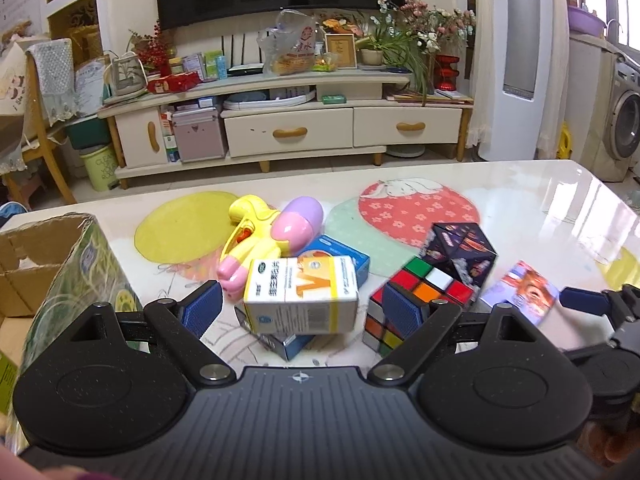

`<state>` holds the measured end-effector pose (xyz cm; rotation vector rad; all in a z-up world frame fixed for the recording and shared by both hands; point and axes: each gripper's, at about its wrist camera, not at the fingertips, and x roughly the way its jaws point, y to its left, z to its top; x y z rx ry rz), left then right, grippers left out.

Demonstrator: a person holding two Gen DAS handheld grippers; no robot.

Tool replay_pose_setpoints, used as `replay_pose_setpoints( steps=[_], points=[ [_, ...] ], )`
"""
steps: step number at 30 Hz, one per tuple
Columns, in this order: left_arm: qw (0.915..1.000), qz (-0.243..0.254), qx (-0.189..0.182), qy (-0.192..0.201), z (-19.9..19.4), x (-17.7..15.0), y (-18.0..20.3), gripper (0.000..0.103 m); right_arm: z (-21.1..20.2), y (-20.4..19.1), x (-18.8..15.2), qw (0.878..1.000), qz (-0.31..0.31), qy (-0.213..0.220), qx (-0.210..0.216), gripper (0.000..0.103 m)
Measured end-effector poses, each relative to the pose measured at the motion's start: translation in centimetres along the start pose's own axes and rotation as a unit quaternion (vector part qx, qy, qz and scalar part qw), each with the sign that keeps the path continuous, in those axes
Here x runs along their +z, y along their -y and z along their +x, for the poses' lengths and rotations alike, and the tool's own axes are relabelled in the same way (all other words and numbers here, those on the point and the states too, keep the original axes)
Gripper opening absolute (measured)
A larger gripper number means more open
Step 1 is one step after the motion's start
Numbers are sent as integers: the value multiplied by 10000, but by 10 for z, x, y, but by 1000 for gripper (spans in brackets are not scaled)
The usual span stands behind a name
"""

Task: Organize rigid objects
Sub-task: 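Grasp the white-yellow vitamin box with the left gripper while the right grasps the purple tissue pack, then lift the vitamin box with the left gripper while the right carries the tissue pack to the cardboard box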

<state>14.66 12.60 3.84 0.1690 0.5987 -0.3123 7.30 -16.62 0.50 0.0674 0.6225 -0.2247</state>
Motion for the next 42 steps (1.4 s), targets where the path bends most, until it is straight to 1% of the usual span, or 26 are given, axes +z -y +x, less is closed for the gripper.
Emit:
replay_pose_setpoints(
  steps=[4, 10, 12, 16, 17, 18, 19, 24, 27, 32, 36, 42],
  points=[
    [10000, -68, 5, -25, 14, 2, -1, 103, 2, -4, 2, 9999, -116, 6, 74, 102],
    [9997, -236, -74, 39, 24, 4, -4, 103, 5, -6, 5, 9996, -206, -6, 171, 102],
    [9996, -294, -33, 18, 26, 4, -6, 102, 6, -5, 7, 9996, -210, 16, 198, 102],
    [9991, -400, 9, -113, 26, 2, -12, 94, 8, -1, 10, 9997, -180, 35, 172, 102],
    [9992, -379, 61, -126, 26, 1, -11, 89, 9, 0, 11, 9997, -161, 22, 172, 102],
    [9993, -336, 130, -140, 27, 1, -10, 83, 9, 1, 10, 9997, -147, 10, 170, 99],
    [9993, -311, 170, -152, 27, 0, -9, 81, 10, 1, 10, 9998, -139, 2, 153, 95],
    [9990, -329, 273, -136, 23, -1, -9, 81, 11, 4, 10, 9999, -62, -47, 131, 81],
    [9986, -334, 386, -161, 20, -4, -8, 80, 12, 6, 11, 9999, -46, -49, 151, 81],
    [9981, -350, 459, -210, 12, -8, -6, 80, 12, 3, 11, 9997, -118, -35, 196, 80],
    [9979, -361, 478, -264, 4, -12, -5, 80, 10, 2, 9, 9996, -201, -24, 208, 79],
    [9982, -350, 410, -262, -10, -19, -5, 80, 5, -3, 5, 9994, -326, -1, 145, 79]
  ],
)
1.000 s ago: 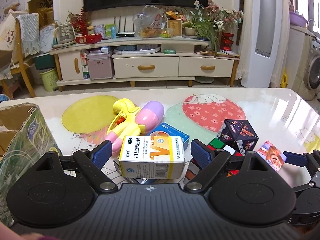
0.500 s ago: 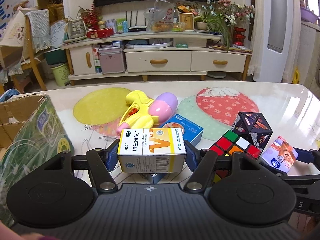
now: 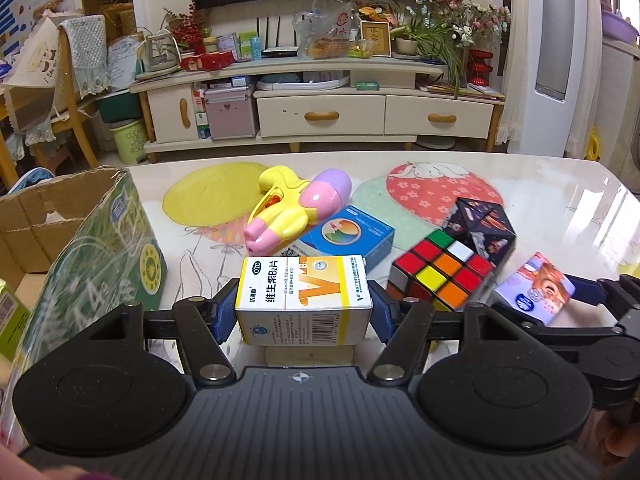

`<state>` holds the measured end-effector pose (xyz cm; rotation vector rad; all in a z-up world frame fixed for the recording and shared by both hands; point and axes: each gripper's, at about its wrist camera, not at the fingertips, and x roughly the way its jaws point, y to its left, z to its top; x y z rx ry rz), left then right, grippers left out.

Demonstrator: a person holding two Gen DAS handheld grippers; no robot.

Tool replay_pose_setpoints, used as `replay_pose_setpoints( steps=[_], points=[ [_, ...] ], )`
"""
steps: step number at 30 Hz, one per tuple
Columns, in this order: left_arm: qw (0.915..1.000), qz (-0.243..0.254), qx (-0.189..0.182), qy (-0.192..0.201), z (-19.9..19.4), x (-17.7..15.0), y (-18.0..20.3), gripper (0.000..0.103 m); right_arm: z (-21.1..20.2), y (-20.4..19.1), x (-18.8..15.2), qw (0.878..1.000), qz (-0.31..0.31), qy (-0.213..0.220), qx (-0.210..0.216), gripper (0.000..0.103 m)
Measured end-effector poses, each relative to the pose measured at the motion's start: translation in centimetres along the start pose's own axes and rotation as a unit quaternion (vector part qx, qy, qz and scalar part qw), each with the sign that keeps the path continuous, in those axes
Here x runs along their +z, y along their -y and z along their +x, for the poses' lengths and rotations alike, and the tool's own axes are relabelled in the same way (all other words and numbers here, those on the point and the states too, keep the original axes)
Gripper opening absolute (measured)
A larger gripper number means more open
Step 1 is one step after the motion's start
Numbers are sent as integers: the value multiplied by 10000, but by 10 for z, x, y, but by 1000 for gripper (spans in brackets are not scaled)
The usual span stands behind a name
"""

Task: Organize rigid objects
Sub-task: 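Lift the vitamin box with the left gripper while the right carries the tissue pack to the cardboard box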

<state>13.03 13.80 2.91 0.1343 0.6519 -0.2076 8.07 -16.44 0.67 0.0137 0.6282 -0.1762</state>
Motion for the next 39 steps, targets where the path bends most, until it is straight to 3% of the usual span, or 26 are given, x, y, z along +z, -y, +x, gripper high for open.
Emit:
replay_pose_setpoints(
  steps=[23, 39],
  points=[
    [9991, 135, -386, -99, -46, -32, -7, 80, -47, -26, -30, 9967, -198, 309, -724, 79],
    [9980, 175, -607, -49, -76, -45, -17, 80, -83, -56, -55, 9973, -188, 75, -713, 79]
  ],
)
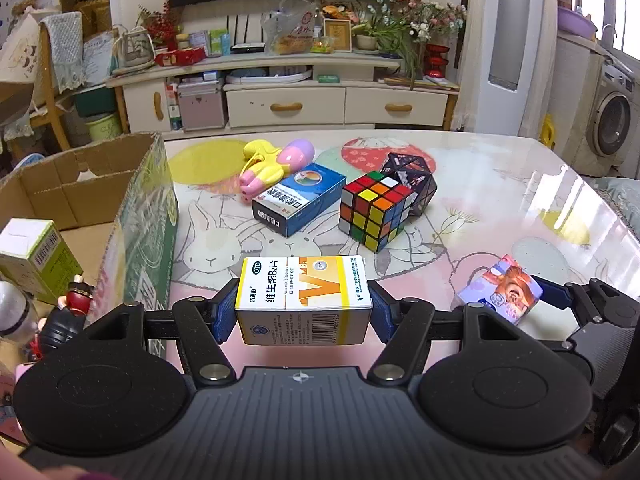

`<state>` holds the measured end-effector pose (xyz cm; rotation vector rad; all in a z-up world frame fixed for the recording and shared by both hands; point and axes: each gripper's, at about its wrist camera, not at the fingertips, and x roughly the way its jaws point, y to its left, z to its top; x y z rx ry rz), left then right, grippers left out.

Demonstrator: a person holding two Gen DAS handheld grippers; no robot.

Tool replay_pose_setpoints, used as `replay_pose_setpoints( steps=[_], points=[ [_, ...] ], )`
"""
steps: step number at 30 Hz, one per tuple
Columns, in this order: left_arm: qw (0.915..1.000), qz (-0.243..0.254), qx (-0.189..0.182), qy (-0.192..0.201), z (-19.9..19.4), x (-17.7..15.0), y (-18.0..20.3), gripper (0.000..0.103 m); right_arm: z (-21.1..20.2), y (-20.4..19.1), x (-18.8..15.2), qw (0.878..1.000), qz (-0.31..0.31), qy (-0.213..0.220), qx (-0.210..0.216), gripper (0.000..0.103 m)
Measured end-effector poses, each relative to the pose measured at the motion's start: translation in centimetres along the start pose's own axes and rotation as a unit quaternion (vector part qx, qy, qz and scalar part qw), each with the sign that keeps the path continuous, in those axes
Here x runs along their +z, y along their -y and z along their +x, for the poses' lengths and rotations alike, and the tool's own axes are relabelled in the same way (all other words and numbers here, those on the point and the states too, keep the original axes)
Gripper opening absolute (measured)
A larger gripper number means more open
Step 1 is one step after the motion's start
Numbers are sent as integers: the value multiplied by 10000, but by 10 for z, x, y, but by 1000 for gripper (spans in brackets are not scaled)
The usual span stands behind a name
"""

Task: Organize rigid objects
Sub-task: 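Lift the vitamin box with the left gripper while the right carries the tissue pack to the cardboard box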

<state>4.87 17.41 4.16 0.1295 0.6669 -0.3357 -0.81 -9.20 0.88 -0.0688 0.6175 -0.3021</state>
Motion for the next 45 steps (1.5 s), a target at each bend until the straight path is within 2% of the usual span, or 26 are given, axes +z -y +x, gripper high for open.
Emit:
replay_pose_setpoints(
  steps=[16, 23, 36, 45],
  points=[
    [9992, -16, -237, 327, -30, 12, -13, 80, -47, -24, 9, 9996, -230, 15, 148, 79],
    [9982, -141, -209, 543, -41, 21, -24, 80, -61, -38, 21, 9988, -346, 116, 320, 79],
    [9944, -571, 323, 832, -52, 37, -68, 80, -85, -72, 49, 9943, -692, 502, 643, 79],
    [9896, -889, 748, 847, -52, 43, -97, 80, -96, -112, 72, 9861, -1015, 813, 1038, 79]
  ],
)
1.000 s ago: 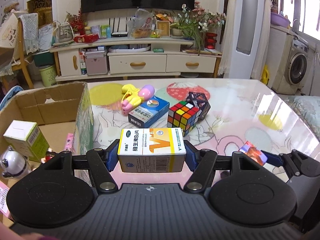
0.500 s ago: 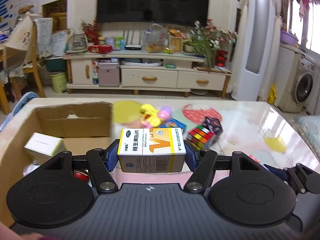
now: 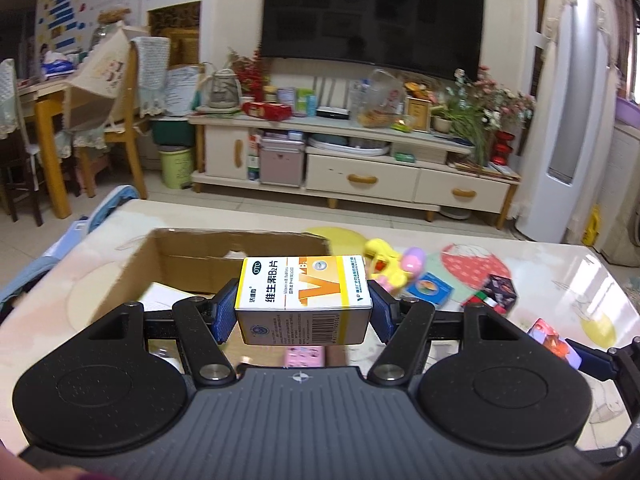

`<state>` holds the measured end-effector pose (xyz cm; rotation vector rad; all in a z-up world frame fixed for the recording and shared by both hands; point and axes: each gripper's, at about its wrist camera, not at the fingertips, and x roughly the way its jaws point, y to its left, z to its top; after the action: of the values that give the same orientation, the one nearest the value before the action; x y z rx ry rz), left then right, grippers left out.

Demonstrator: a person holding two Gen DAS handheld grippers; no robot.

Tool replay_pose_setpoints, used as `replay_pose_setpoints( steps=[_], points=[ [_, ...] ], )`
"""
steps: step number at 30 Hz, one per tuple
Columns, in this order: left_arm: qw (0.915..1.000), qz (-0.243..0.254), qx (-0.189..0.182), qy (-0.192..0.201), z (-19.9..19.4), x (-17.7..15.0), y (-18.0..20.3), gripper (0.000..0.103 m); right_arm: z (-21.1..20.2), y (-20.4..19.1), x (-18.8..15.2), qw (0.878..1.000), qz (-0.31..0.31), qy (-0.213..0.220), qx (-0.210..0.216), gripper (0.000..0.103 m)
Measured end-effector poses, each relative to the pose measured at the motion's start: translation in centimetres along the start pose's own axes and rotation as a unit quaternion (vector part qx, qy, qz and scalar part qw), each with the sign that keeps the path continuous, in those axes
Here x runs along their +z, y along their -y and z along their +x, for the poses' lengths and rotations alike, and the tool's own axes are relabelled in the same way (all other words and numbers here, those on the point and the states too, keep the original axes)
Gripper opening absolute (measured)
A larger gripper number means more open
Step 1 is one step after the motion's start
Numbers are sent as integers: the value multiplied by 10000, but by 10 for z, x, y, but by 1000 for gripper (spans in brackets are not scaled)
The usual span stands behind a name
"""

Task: Organize rigid objects
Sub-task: 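Lift the vitamin box with the left gripper while the right carries the tissue pack to the cardboard box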

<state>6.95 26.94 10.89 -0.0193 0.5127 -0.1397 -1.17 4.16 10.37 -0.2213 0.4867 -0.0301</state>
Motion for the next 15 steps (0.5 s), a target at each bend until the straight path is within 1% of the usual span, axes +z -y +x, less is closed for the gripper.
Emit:
replay_pose_setpoints(
  steps=[8, 15],
  points=[
    [9989, -239, 391, -33, 9, 9, -20, 80, 12, -35, 24, 9986, -339, 186, 362, 79],
    [9974, -354, 623, -103, 14, 12, -26, 80, 30, -63, 39, 9951, -692, 288, 639, 79]
  ],
)
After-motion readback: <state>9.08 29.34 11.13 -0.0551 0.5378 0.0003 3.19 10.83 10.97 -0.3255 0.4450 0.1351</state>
